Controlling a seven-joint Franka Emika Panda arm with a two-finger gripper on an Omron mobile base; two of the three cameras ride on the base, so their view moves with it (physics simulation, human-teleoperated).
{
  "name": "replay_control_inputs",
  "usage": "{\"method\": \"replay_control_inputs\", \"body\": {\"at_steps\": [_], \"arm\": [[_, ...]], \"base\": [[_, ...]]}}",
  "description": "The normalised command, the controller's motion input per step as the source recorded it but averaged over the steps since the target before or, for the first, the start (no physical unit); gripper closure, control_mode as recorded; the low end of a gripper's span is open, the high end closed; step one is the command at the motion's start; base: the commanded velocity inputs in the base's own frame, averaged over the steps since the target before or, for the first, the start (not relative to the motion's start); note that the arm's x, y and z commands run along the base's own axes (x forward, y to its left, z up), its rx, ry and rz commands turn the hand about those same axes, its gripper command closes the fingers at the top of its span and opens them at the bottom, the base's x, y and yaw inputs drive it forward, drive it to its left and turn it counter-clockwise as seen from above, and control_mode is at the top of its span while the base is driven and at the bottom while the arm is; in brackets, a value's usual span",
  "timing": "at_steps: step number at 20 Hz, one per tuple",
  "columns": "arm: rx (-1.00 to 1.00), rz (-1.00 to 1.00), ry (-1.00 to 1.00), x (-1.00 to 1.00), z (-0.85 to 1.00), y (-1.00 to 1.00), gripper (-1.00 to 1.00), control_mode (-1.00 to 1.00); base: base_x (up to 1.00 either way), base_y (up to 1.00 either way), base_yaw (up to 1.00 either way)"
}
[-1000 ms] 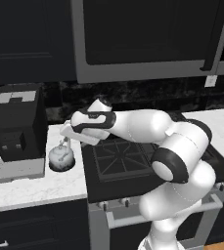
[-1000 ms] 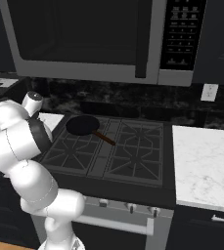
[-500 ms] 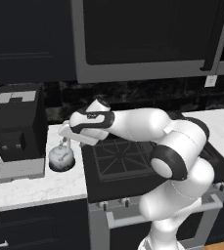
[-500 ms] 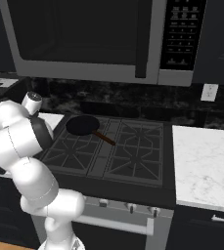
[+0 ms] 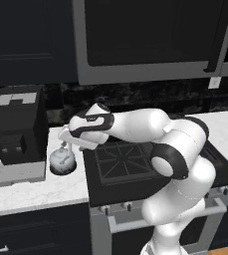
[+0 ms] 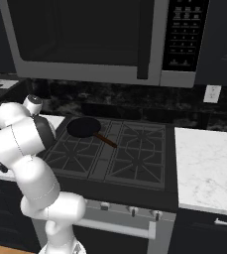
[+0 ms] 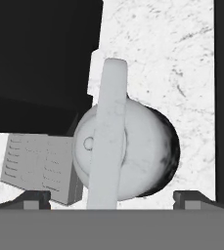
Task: Pick the kettle from the counter and place it on a stove burner. Then turn the burner on.
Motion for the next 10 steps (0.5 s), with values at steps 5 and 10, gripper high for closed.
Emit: {"method": "replay_control_inputs", "body": {"at_steps": [5, 10], "arm": [[0.0, 0.0, 0.0, 0.06, -0.08, 0.08, -1.0, -1.0], [0.0, 0.0, 0.0, 0.03, -0.02, 0.03, -1.0, -1.0]], "base": [[0.0, 0.0, 0.0], [0.0, 0.0, 0.0]]}}
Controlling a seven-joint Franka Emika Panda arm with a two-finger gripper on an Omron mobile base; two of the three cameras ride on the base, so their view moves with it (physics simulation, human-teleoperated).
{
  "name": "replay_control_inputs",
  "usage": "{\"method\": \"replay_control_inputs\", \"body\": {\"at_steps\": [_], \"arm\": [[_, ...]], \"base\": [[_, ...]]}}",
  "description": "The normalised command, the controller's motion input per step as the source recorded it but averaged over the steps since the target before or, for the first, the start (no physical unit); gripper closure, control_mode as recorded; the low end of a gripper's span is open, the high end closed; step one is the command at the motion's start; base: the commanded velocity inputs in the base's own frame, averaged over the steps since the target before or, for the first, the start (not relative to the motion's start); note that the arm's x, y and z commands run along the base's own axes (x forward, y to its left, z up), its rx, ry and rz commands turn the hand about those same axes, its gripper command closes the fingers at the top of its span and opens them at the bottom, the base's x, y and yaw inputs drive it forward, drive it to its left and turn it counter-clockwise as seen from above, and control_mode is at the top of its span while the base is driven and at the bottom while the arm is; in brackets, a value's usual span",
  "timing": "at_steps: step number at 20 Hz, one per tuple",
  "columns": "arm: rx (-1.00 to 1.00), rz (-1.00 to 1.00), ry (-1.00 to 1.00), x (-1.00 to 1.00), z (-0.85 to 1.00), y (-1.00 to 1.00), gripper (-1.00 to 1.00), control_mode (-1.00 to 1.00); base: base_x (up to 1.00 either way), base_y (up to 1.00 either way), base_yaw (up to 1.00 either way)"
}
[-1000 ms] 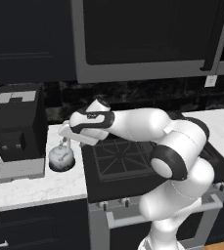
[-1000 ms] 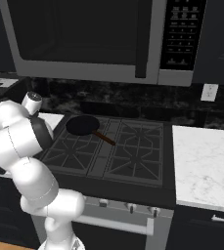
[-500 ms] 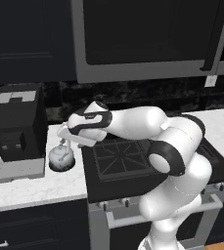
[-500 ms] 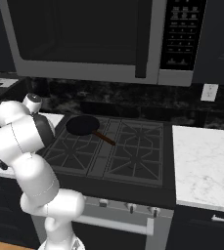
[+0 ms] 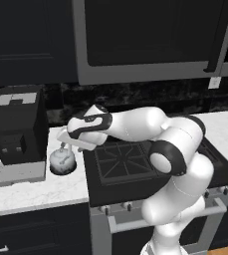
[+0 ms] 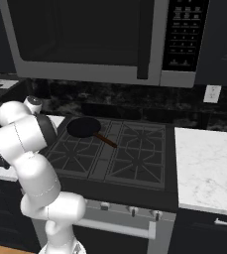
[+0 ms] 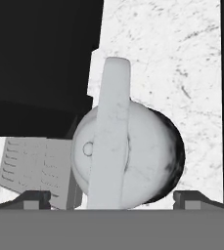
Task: Pick the kettle from the counter and place it on a stove burner. Then turn the burner on.
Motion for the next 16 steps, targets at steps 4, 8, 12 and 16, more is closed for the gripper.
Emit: {"method": "replay_control_inputs", "body": {"at_steps": [4, 8, 12, 16], "arm": [[0.0, 0.0, 0.0, 0.04, -0.04, 0.06, 1.0, -1.0], [0.0, 0.0, 0.0, 0.04, -0.05, 0.05, 1.0, -1.0], [0.0, 0.0, 0.0, 0.02, 0.0, 0.01, 1.0, -1.0], [0.0, 0.0, 0.0, 0.0, 0.0, 0.0, 1.0, -1.0]], "base": [[0.0, 0.0, 0.0], [0.0, 0.0, 0.0], [0.0, 0.0, 0.0], [0.0, 0.0, 0.0]]}}
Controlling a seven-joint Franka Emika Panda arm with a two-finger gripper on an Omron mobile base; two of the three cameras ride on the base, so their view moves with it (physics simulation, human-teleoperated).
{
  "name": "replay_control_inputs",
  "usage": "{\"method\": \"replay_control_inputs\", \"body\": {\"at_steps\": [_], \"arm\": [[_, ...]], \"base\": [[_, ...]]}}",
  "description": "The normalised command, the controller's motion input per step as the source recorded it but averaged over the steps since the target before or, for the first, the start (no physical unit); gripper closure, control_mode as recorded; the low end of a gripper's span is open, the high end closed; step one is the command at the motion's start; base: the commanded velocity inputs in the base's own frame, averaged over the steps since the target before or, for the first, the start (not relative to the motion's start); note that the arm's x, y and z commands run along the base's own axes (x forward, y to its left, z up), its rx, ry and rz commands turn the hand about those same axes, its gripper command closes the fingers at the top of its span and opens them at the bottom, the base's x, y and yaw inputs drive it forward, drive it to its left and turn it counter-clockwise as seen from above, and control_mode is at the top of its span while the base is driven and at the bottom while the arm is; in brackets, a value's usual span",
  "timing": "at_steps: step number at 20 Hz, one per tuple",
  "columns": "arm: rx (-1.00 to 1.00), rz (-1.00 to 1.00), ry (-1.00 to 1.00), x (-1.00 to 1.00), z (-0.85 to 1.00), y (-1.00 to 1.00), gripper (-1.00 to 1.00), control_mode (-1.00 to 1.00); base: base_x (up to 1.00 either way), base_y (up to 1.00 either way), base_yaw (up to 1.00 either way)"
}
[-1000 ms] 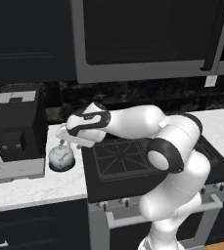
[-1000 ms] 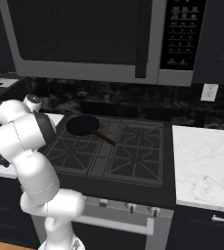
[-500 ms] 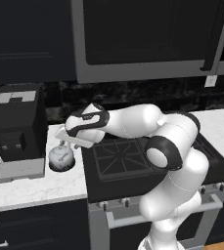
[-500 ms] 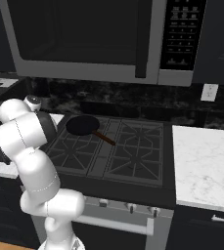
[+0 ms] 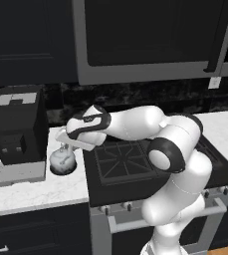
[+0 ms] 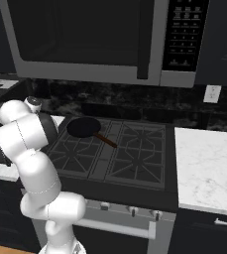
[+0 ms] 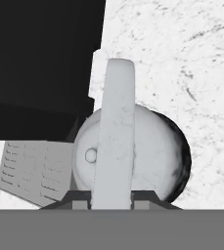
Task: Pick the kettle from the counter and place it on a stove burner. Then turn the burner on.
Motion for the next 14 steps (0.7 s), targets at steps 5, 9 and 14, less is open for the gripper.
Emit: {"method": "replay_control_inputs", "body": {"at_steps": [5, 9, 14], "arm": [[0.0, 0.0, 0.0, 0.0, 0.0, 0.0, 1.0, -1.0], [0.0, 0.0, -0.03, -0.19, 0.19, -0.05, 1.0, -1.0], [0.0, 0.0, -0.05, -0.27, 0.39, -0.27, 1.0, -1.0]], "base": [[0.0, 0.0, 0.0], [0.0, 0.0, 0.0], [0.0, 0.0, 0.0]]}}
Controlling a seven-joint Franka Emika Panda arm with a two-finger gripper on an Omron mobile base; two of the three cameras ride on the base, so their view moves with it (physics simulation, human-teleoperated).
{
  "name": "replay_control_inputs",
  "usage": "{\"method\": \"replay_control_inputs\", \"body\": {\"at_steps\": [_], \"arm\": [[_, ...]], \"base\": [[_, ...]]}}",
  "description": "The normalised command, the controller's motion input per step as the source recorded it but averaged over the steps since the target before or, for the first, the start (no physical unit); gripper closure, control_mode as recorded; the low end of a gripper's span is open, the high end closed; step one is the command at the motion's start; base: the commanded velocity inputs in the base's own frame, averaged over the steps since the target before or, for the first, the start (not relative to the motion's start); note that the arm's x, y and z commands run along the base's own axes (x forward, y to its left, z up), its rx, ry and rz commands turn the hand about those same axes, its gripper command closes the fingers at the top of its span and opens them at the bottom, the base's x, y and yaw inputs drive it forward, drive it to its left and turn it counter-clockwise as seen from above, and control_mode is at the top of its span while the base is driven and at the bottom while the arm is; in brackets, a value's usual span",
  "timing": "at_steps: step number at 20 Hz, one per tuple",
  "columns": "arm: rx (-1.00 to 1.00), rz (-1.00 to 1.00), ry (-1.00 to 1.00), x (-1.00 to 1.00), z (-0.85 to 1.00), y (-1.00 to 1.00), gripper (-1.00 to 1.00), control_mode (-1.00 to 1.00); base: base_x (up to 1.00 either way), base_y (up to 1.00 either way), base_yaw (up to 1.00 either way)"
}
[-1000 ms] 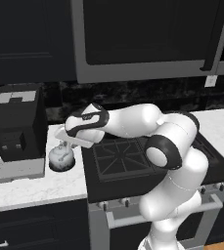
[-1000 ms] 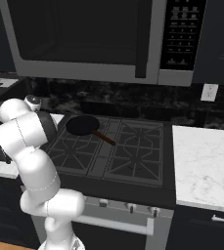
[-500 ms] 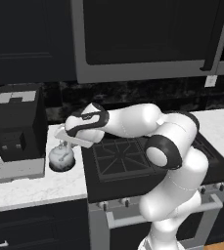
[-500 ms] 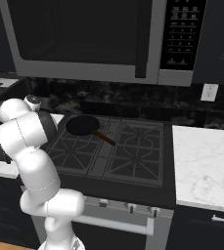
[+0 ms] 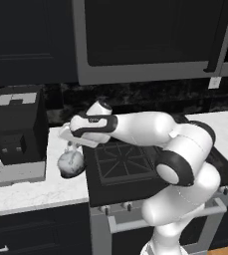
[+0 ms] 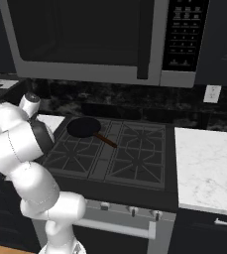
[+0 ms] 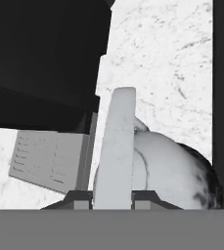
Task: Pick the kettle from the counter and place it on a stove burner. Then turn the burner on.
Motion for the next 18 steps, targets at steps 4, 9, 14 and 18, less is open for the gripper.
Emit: {"method": "replay_control_inputs", "body": {"at_steps": [4, 9, 14, 18], "arm": [[0.0, 0.0, -0.07, -0.29, 0.46, -0.38, 1.0, -1.0], [0.02, 0.0, -0.1, -0.3, 0.6, -0.45, 1.0, -1.0], [0.07, 0.0, -0.1, -0.22, 0.69, -0.6, 1.0, -1.0], [0.1, 0.0, -0.11, -0.21, 0.61, -0.73, 1.0, -1.0]], "base": [[0.0, 0.0, 0.0], [0.0, 0.0, 0.0], [0.0, 0.0, 0.0], [0.0, 0.0, 0.0]]}}
